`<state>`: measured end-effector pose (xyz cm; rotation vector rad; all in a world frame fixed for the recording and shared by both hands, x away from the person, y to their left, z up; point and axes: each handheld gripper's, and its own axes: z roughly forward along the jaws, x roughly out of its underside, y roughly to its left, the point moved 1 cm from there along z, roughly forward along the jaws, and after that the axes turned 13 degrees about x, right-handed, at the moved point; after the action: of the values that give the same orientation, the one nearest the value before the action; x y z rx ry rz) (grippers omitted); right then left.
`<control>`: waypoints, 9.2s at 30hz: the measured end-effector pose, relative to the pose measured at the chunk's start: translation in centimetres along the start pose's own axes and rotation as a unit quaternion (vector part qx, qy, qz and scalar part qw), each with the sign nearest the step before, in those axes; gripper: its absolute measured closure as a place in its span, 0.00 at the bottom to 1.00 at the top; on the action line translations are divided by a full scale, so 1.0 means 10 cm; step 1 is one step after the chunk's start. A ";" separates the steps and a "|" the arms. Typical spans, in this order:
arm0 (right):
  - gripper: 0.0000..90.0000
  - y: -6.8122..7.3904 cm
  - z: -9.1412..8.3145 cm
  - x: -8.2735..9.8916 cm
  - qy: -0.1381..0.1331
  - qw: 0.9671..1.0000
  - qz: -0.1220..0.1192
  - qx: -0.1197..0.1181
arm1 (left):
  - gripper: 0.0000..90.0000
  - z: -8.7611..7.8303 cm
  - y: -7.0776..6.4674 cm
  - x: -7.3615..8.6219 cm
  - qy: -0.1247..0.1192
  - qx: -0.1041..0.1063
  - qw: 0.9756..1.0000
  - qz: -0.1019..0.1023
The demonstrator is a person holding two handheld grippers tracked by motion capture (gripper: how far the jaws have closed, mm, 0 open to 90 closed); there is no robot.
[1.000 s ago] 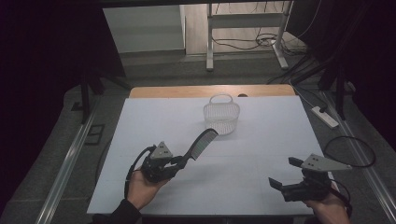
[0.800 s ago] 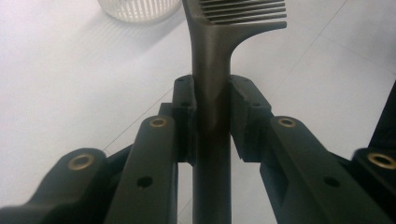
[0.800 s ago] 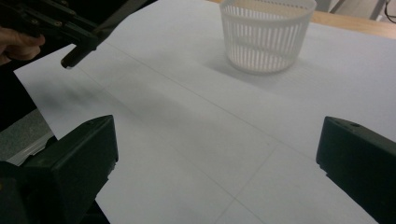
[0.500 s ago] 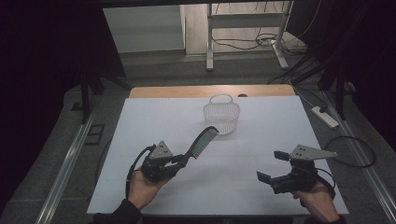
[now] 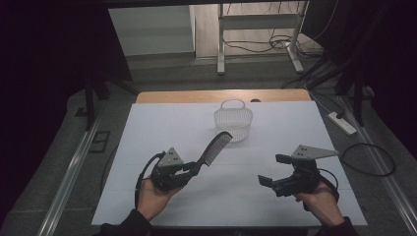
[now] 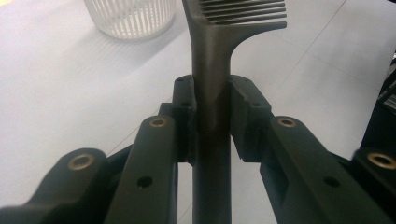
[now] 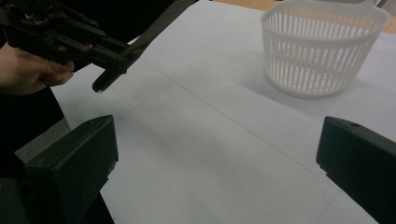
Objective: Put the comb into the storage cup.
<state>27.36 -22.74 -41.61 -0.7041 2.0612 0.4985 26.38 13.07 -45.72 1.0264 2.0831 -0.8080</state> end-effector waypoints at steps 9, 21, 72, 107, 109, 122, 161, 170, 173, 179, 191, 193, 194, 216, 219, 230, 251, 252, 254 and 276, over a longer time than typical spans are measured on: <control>0.00 0.03 0.15 -0.13 0.005 1.000 0.016 -0.014 | 0.81 0.02 -0.01 -0.02 -0.005 0.003 1.000 0.007; 0.00 0.16 0.44 -0.29 0.017 0.999 0.011 -0.041 | 0.81 0.06 -0.04 -0.03 -0.005 0.000 1.000 0.017; 0.22 0.38 1.16 -0.67 0.100 0.989 0.092 -0.063 | 0.81 0.09 -0.08 -0.04 -0.001 -0.004 1.000 0.029; 0.96 0.36 1.10 -0.65 0.082 0.976 0.149 -0.137 | 0.67 0.17 -0.03 -0.01 0.014 -0.015 0.999 0.027; 0.95 0.37 1.08 -0.65 0.077 0.977 0.145 -0.135 | 0.62 0.17 -0.02 -0.01 0.015 -0.014 0.999 0.025; 0.95 0.32 1.00 -0.68 0.049 0.980 0.130 -0.143 | 0.30 0.10 0.04 0.00 -0.011 0.009 1.000 -0.011; 0.95 0.11 0.75 -0.79 -0.007 0.988 0.113 -0.103 | 0.01 -0.36 0.19 0.20 -0.013 0.002 0.998 -0.059; 0.95 0.05 0.70 -0.82 -0.016 0.989 0.111 -0.093 | 0.01 -0.44 0.17 0.30 -0.012 -0.004 0.998 -0.053; 0.95 0.02 0.67 -0.84 -0.021 0.989 0.116 -0.087 | 0.01 -0.46 0.15 0.35 -0.010 -0.004 0.998 -0.057; 0.95 -0.05 0.64 -0.86 -0.029 0.989 0.119 -0.076 | 0.01 -0.55 0.12 0.42 -0.019 -0.002 0.998 -0.063; 0.95 -0.15 0.64 -0.87 -0.030 0.990 0.126 -0.064 | 0.00 -0.72 0.07 0.57 -0.035 -0.010 0.995 -0.088; 0.95 -0.16 0.64 -0.88 -0.031 0.990 0.127 -0.062 | 0.00 -0.75 0.06 0.59 -0.036 -0.014 0.995 -0.091; 0.95 -0.17 0.63 -0.89 -0.031 0.989 0.128 -0.062 | 0.00 -0.77 0.05 0.61 -0.038 -0.015 0.995 -0.092; 0.95 -0.31 0.60 -1.02 -0.043 0.989 0.136 -0.049 | 0.00 -0.98 -0.02 0.88 -0.037 -0.021 0.993 -0.114; 0.95 -0.33 0.60 -1.04 -0.043 0.989 0.136 -0.047 | 0.00 -1.02 -0.03 0.92 -0.033 -0.027 0.992 -0.116; 0.95 -0.40 0.65 -1.09 -0.044 0.989 0.139 -0.037 | 0.00 -1.11 -0.09 0.99 -0.027 -0.058 0.990 -0.124; 0.95 -0.60 0.75 -1.33 -0.052 0.986 0.156 -0.004 | 0.00 -1.19 -0.13 1.04 -0.009 -0.094 0.988 -0.123; 0.95 -0.61 0.76 -1.35 -0.054 0.986 0.159 -0.004 | 0.00 -1.19 -0.13 1.04 -0.008 -0.094 0.988 -0.122; 0.95 -0.65 0.77 -1.37 -0.056 0.985 0.166 -0.004 | 0.00 -1.19 -0.13 1.04 -0.008 -0.094 0.988 -0.121; 0.95 -0.91 0.91 -1.52 -0.066 0.979 0.188 0.040 | 0.00 -1.18 -0.11 1.04 -0.005 -0.088 0.989 -0.120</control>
<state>45.73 -19.89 -34.50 -0.2235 2.0801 0.6510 17.18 25.82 -46.66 0.6836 2.2526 -0.7259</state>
